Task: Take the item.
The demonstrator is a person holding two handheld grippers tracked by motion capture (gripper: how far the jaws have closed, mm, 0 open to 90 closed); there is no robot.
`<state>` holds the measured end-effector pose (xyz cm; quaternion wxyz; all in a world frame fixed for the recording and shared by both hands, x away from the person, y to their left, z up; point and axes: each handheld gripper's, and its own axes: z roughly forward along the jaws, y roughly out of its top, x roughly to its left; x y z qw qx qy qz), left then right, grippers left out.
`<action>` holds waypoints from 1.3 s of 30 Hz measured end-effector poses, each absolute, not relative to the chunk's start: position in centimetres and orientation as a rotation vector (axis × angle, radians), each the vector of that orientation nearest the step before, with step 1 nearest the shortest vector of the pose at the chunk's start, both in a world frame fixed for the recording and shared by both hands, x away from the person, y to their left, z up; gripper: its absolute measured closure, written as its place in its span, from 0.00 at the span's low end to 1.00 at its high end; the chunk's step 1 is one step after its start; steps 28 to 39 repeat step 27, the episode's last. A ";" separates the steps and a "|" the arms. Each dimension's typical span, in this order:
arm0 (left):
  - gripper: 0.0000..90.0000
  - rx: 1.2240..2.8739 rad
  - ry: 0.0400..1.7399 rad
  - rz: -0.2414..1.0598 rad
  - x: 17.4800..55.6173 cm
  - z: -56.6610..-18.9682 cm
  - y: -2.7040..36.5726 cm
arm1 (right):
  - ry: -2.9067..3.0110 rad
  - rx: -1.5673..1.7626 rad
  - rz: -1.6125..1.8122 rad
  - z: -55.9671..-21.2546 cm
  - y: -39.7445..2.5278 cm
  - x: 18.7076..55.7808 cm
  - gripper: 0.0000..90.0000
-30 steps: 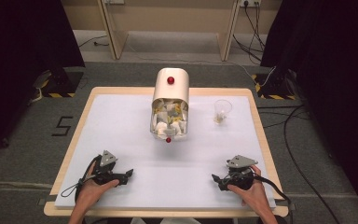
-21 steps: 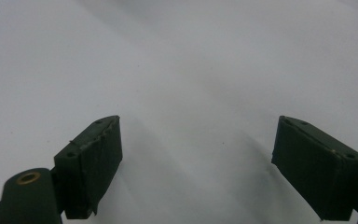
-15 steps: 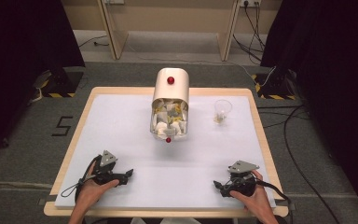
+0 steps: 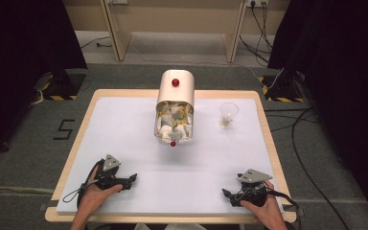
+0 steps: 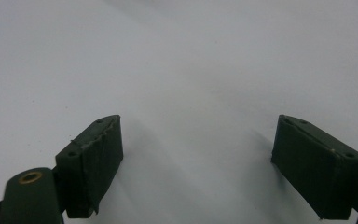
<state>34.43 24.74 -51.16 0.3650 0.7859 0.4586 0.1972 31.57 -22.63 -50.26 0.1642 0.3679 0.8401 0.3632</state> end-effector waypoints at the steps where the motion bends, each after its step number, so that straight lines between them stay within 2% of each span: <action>1: 0.12 2.021 1.179 0.508 34.4 -51.2 24.7 | 2.395 1.049 1.035 -50.3 -22.6 31.6 0.19; 39: 0.12 2.021 1.179 0.508 34.4 -51.2 24.7 | 2.380 1.035 1.063 -50.5 -22.8 31.3 0.18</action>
